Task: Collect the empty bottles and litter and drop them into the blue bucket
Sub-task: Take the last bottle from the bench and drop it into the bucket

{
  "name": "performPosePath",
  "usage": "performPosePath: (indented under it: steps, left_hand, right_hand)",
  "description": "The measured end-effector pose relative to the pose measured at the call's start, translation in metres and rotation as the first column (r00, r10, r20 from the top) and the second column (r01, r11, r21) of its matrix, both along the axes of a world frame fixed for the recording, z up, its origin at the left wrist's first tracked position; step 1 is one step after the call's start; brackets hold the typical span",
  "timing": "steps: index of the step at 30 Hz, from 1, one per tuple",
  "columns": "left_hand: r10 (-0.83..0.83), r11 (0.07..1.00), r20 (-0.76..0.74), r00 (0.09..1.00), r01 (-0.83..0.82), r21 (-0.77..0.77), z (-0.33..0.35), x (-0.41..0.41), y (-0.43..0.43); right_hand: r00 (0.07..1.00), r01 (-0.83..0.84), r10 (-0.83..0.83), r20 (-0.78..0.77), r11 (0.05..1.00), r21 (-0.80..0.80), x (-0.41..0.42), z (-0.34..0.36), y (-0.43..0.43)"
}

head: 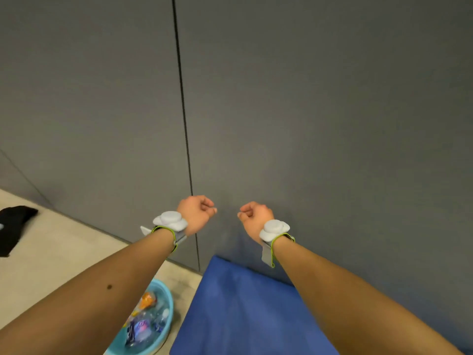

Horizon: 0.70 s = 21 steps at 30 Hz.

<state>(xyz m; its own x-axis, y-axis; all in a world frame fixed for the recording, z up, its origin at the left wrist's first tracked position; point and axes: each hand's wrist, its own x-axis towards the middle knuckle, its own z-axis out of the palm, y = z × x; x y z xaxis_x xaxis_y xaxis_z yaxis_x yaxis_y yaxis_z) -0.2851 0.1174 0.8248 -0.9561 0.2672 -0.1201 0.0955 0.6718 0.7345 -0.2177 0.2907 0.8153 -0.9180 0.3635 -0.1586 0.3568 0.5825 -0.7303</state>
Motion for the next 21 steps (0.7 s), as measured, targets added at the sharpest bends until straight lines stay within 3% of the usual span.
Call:
performPosePath:
  steps: [11,21]
  left_hand:
    - [-0.224,0.973,-0.035,0.974,0.225,0.052,0.046,0.054,0.086]
    - [-0.437,0.899,0.068,0.897,0.436,0.025,0.011,0.128,0.151]
  right_hand:
    - [0.981,0.191,-0.189,-0.051,0.981,0.032,0.083,0.051,0.065]
    - [0.907,0.415,-0.415,0.066,0.910,0.023,0.209,0.029,0.113]
